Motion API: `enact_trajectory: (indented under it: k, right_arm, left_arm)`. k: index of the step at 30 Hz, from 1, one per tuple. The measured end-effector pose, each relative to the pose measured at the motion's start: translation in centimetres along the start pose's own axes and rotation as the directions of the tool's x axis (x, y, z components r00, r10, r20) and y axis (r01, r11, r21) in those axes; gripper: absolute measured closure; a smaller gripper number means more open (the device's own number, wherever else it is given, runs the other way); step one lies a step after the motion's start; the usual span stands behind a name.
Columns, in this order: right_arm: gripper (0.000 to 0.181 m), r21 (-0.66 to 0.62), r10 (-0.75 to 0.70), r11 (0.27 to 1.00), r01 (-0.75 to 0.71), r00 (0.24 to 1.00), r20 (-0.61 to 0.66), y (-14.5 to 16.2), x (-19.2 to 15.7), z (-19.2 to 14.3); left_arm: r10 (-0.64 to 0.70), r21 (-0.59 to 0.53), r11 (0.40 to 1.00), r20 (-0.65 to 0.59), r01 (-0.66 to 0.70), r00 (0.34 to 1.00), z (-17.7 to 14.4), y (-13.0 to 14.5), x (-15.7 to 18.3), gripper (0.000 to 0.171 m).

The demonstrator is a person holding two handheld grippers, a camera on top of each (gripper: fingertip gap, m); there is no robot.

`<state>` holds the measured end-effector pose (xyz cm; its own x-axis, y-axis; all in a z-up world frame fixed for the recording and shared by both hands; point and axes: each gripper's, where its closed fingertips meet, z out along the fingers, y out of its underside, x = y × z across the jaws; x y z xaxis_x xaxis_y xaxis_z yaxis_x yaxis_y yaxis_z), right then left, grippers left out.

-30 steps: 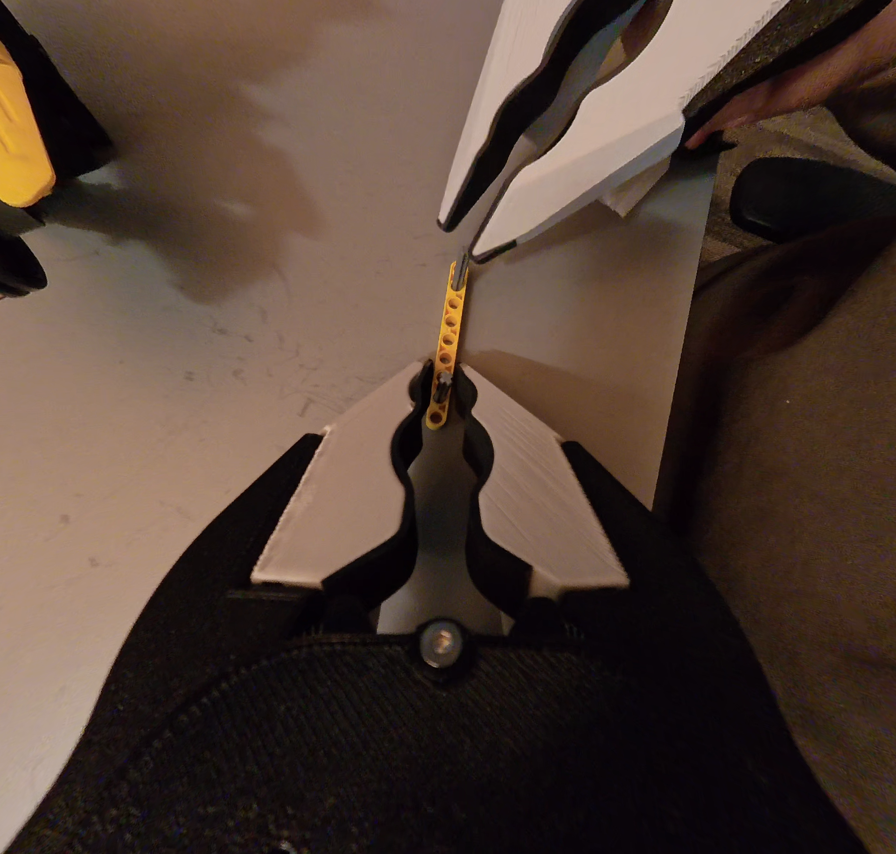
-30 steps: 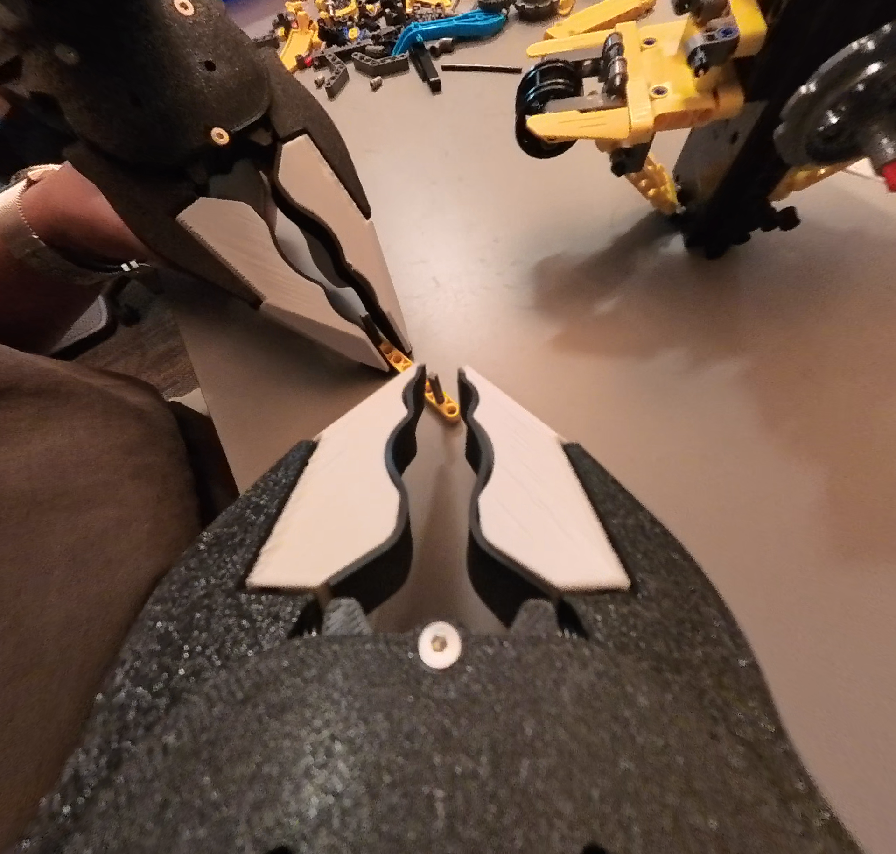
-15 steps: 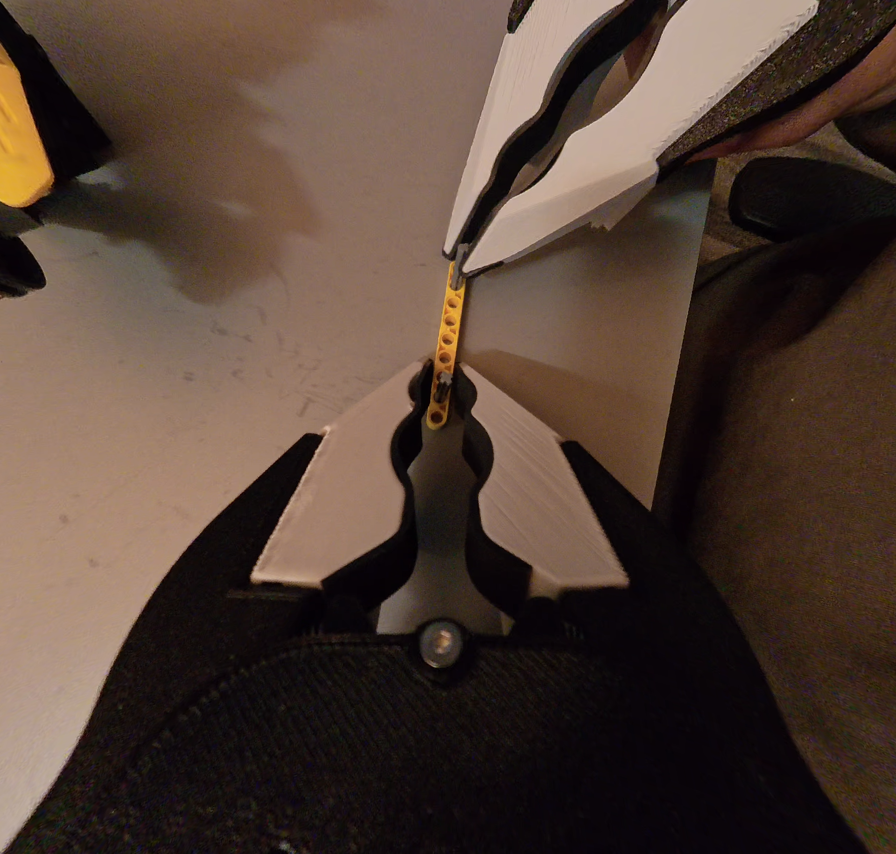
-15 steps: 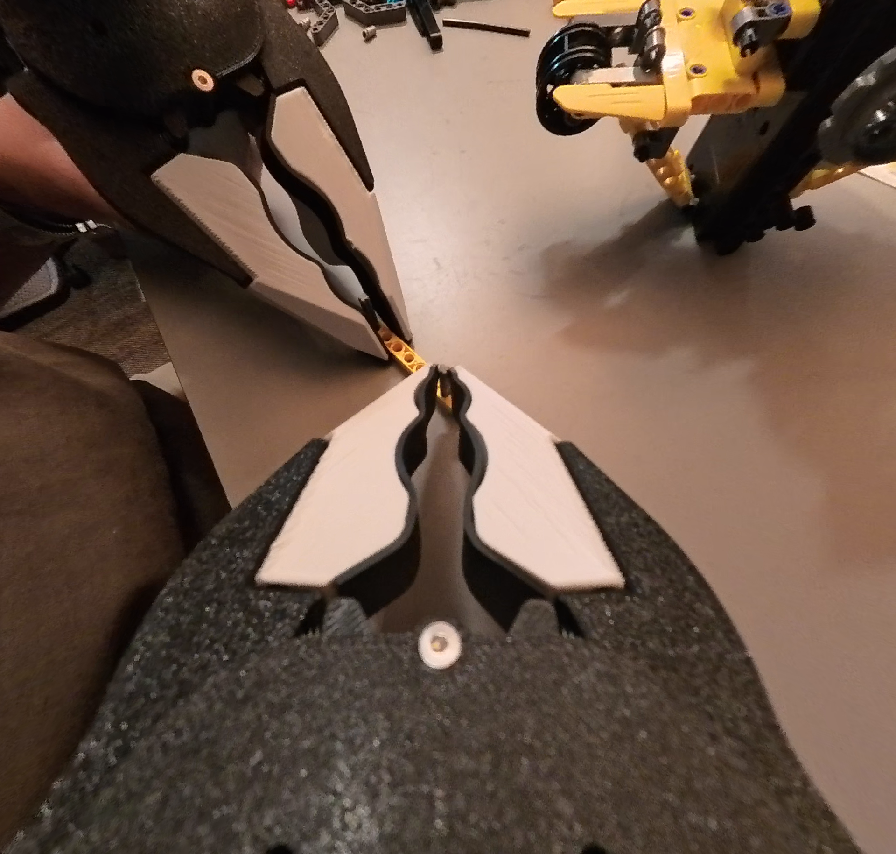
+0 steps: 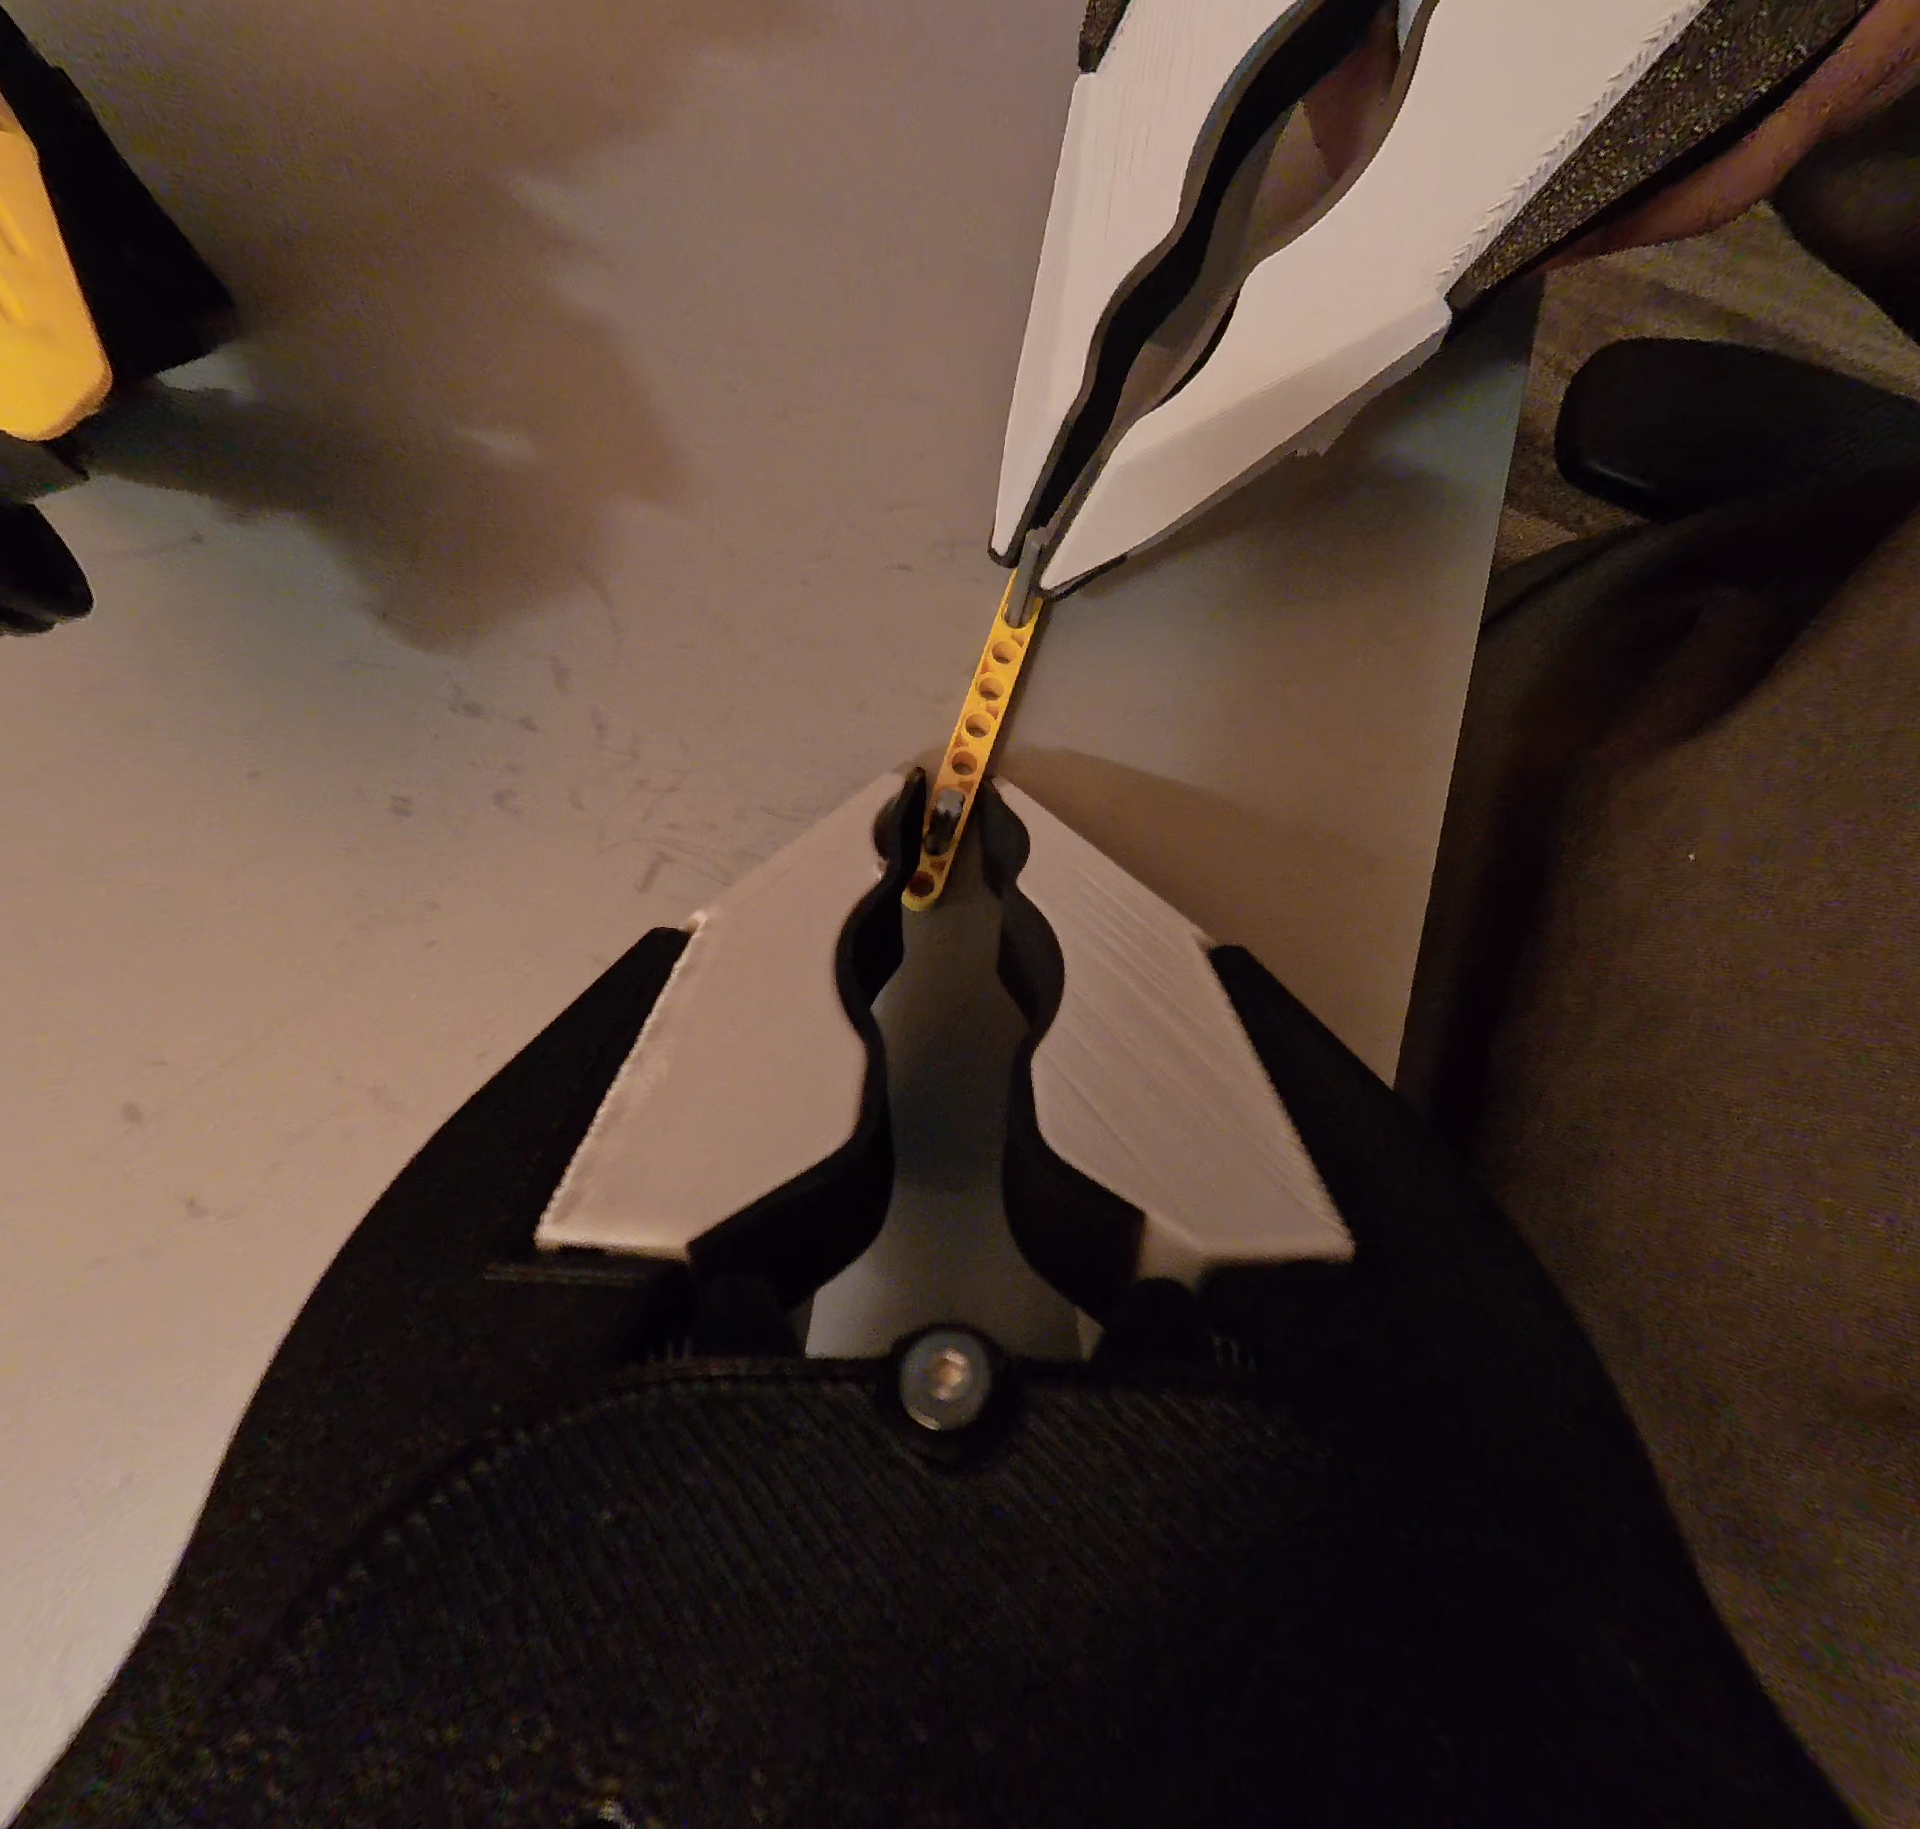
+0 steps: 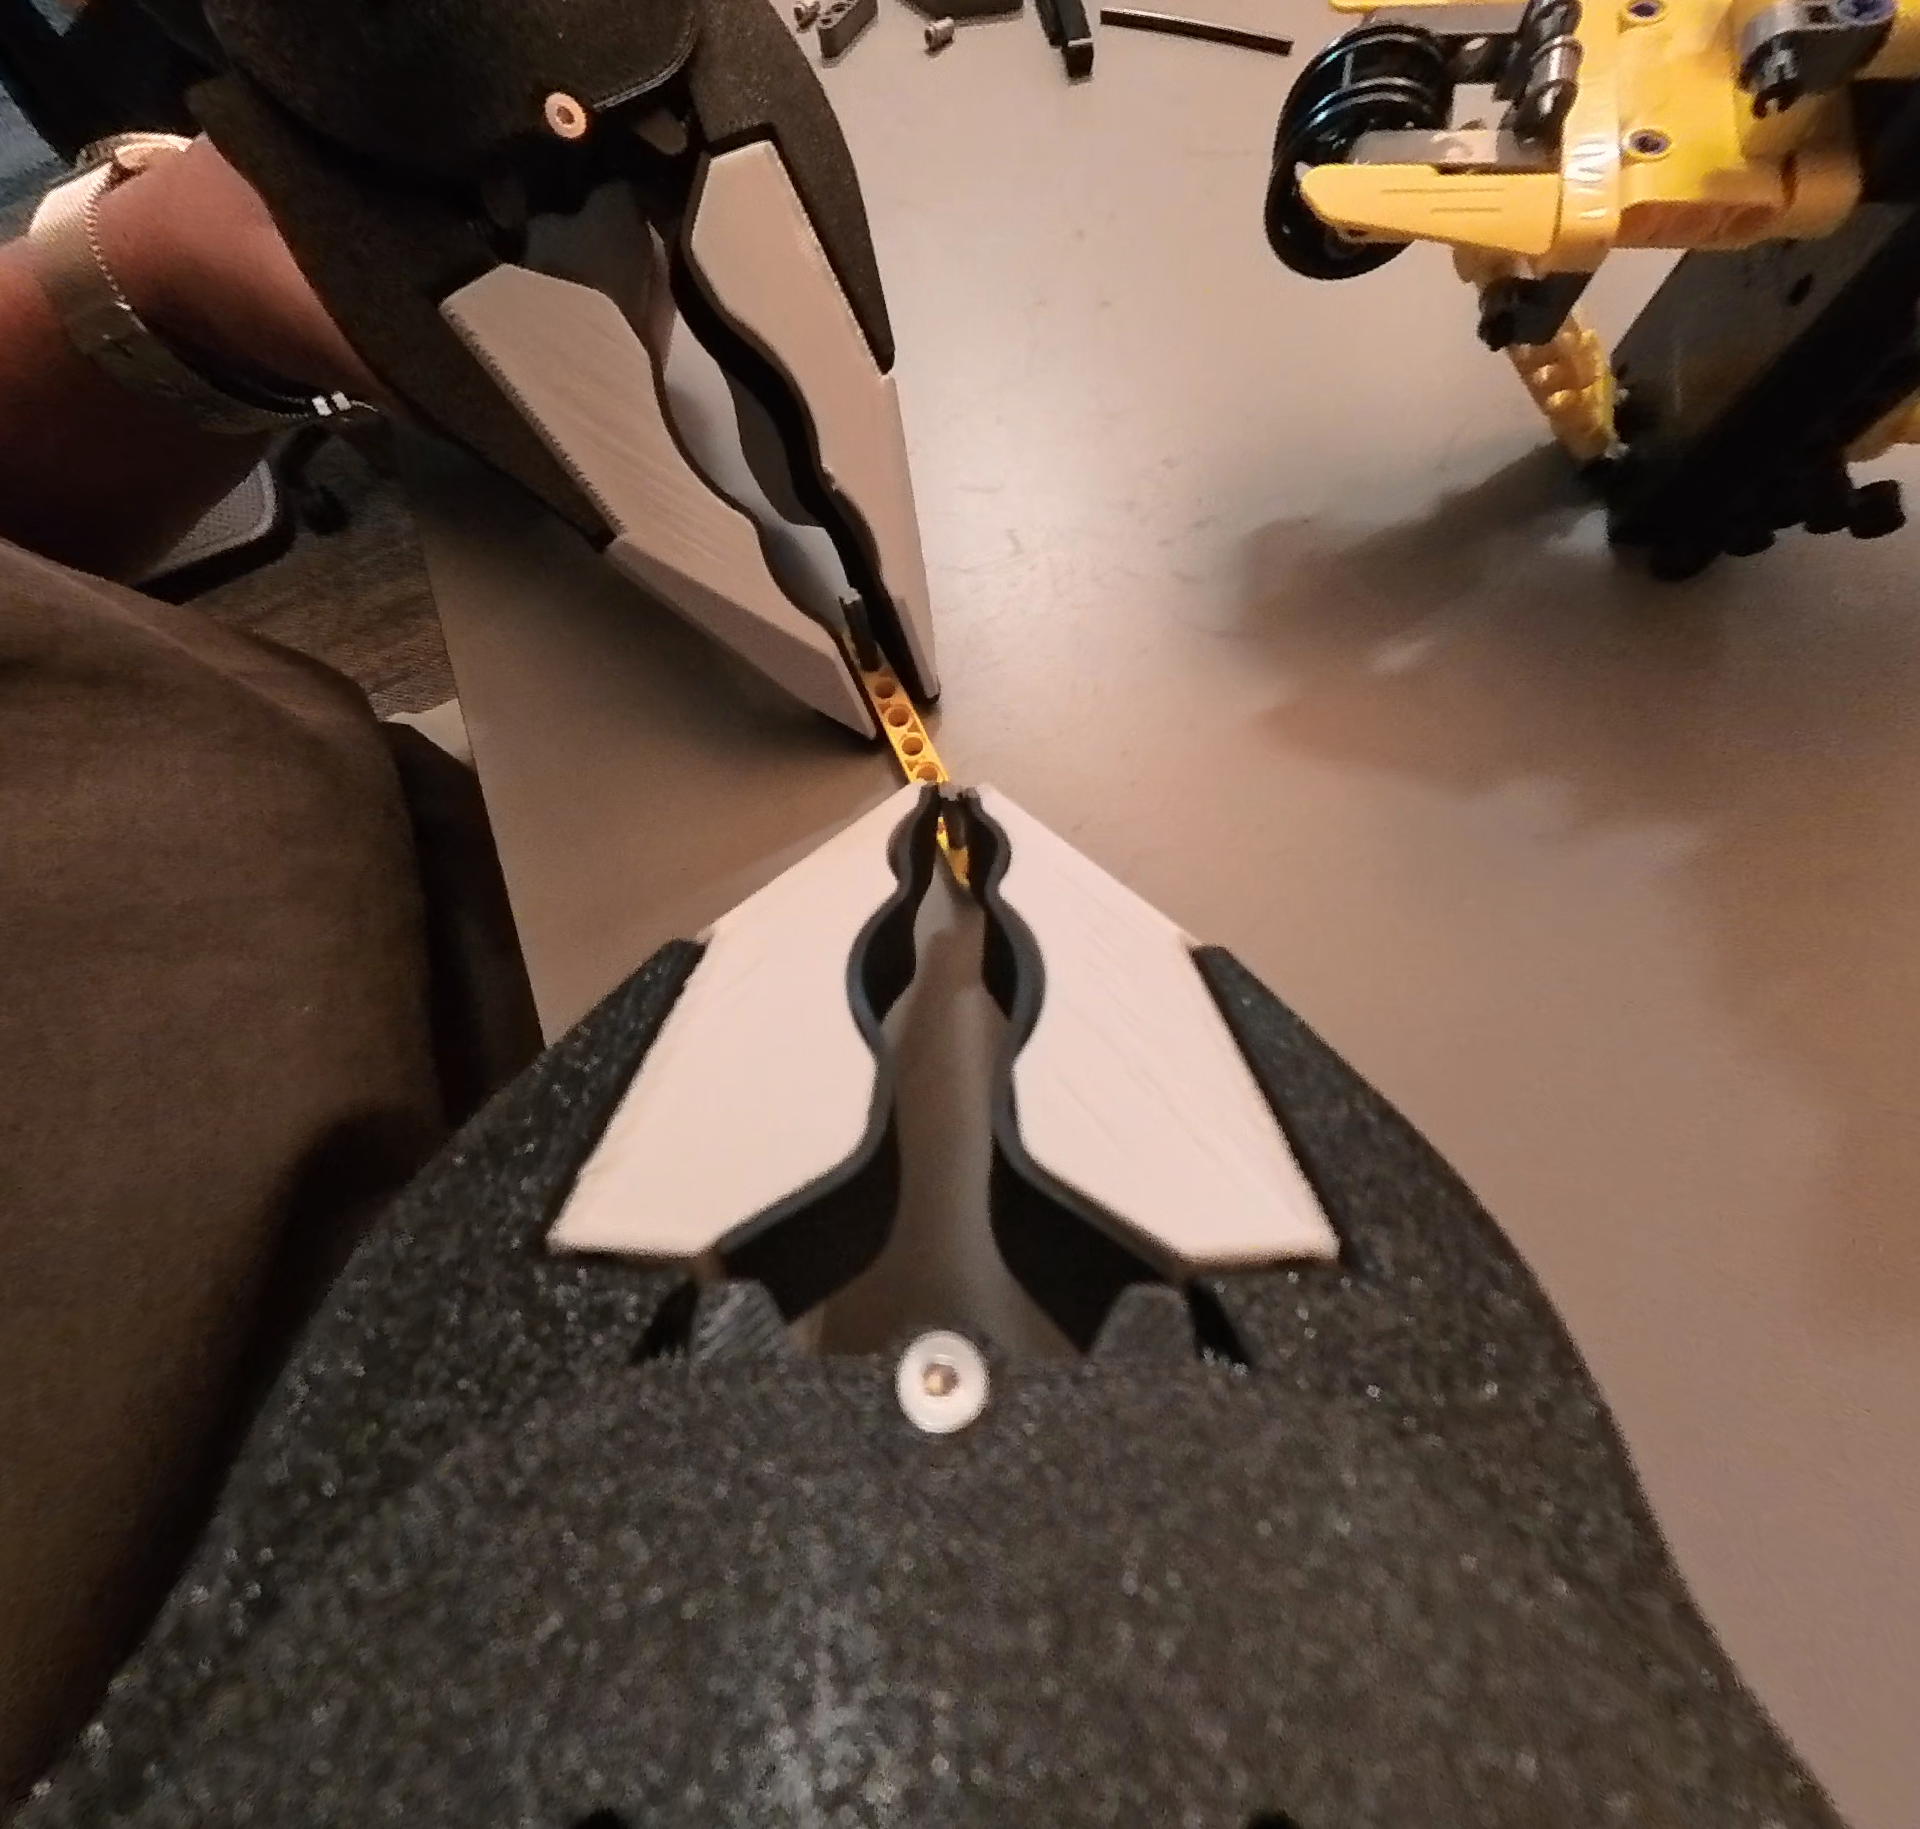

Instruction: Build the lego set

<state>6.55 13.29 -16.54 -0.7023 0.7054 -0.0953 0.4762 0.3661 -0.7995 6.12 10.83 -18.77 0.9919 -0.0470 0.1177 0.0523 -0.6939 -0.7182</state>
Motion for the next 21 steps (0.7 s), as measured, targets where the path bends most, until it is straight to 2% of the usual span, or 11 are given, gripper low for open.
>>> enact_trajectory:
  k: [21]
  right_arm:
    - [0.173,0.009,-0.049,0.999,0.048,0.999,0.025,-0.06,-0.06,-0.03]
  left_arm:
    - [0.002,0.0,1.0,0.002,-0.002,1.0,0.0,0.0,-0.01,0.163]
